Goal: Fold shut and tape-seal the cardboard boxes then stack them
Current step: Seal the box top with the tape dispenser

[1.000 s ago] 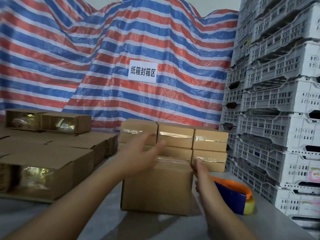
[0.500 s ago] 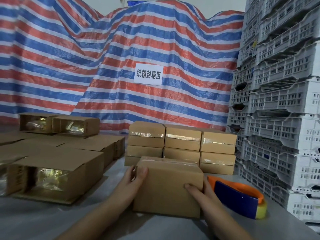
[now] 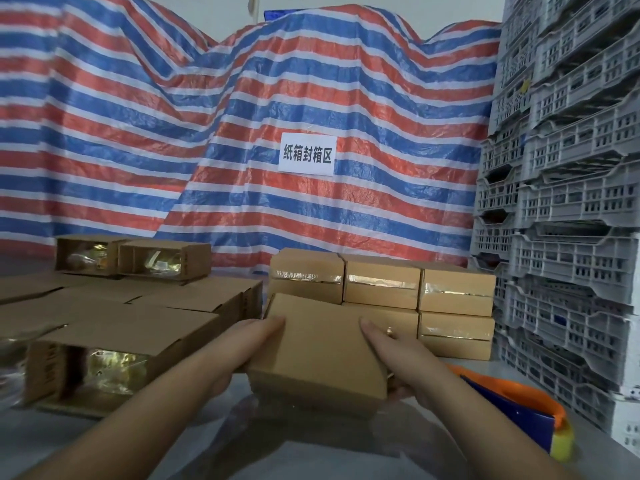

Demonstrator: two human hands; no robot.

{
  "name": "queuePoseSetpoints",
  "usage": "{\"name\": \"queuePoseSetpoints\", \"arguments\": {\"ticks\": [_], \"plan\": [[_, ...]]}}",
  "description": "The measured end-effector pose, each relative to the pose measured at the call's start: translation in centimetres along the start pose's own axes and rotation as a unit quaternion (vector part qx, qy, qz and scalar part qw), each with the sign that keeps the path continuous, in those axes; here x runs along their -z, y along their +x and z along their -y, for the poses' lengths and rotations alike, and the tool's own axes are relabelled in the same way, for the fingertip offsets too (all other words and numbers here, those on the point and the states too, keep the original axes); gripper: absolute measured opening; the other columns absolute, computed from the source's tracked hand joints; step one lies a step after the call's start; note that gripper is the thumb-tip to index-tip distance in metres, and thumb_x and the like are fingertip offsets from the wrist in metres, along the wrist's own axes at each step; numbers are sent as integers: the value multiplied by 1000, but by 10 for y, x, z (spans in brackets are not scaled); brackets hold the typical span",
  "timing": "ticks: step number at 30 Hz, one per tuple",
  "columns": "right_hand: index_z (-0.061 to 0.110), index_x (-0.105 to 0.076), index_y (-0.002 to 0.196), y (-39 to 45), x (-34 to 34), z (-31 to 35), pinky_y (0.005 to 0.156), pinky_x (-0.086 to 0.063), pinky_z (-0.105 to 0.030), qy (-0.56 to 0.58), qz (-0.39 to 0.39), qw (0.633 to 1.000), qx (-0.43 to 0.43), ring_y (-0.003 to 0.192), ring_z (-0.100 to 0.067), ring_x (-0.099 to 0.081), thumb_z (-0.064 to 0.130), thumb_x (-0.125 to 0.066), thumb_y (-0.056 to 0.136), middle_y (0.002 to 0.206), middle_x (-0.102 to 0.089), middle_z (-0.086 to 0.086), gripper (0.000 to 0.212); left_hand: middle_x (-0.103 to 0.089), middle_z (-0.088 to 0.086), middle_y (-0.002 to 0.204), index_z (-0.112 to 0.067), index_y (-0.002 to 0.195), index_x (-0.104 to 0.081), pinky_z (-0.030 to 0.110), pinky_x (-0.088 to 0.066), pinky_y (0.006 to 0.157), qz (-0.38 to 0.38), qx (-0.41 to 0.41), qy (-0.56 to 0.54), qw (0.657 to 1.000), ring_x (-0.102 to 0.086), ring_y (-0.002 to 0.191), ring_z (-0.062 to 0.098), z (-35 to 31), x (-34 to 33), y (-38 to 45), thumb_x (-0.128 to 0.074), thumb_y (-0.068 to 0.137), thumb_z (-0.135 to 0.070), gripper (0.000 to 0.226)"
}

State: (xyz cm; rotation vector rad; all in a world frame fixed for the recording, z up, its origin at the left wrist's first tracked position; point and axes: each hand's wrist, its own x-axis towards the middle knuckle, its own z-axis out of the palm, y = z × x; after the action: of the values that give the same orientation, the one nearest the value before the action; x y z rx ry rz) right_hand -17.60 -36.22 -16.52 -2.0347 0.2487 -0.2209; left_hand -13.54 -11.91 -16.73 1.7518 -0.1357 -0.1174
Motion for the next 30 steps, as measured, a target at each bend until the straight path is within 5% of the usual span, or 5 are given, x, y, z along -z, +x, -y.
{"name": "queuePoseSetpoints", "arguments": {"ticks": [6, 10, 14, 18, 30], "plan": [[19, -53, 134, 20, -24, 5, 63, -56, -28, -17, 94, 993, -73, 78, -24, -69, 74, -30, 94, 102, -66, -14, 72, -67, 15, 105, -14, 119, -61, 43, -52, 90, -55, 83, -50, 994, -63, 98, 32, 19, 9, 29, -56, 93, -53, 47], [14, -62, 98, 24, -42, -17, 48, -51, -23, 94, 96, 985, -106, 60, -16, -69, 73, -37, 93, 70, -70, -6, 64, -63, 9, 100, -17, 125, -56, 35, -47, 73, -81, 90, -63, 991, -59, 92, 26, 35, 8, 36, -54, 93, -56, 51], [22, -52, 136, 37, -64, -39, 100, -47, -35, 95, 36, 994, -40, 113, -21, -59, 72, -43, 91, 120, -62, 1, 67, -65, 9, 111, -22, 134, -51, 37, -48, 77, -94, 78, -81, 989, -61, 96, 26, 46, 5, 40, -43, 95, -62, 56], [29, -41, 145, 50, -77, -34, 83, -52, -34, 52, 31, 998, 4, 112, -19, -52, 70, -44, 92, 120, -54, 6, 68, -56, 13, 127, -20, 148, -36, 49, -47, 98, -127, 54, -85, 987, -56, 109, 31, 50, 1, 54, -40, 97, -59, 64], [16, -48, 142, 112, -90, -38, 93, -35, -23, 12, -24, 997, 66, 125, -20, -53, 66, -42, 95, 138, -58, -1, 69, -59, 16, 129, -13, 142, -46, 43, -45, 100, -117, 25, -72, 990, -57, 112, 32, 43, -4, 114, -38, 93, -69, 74]]}}
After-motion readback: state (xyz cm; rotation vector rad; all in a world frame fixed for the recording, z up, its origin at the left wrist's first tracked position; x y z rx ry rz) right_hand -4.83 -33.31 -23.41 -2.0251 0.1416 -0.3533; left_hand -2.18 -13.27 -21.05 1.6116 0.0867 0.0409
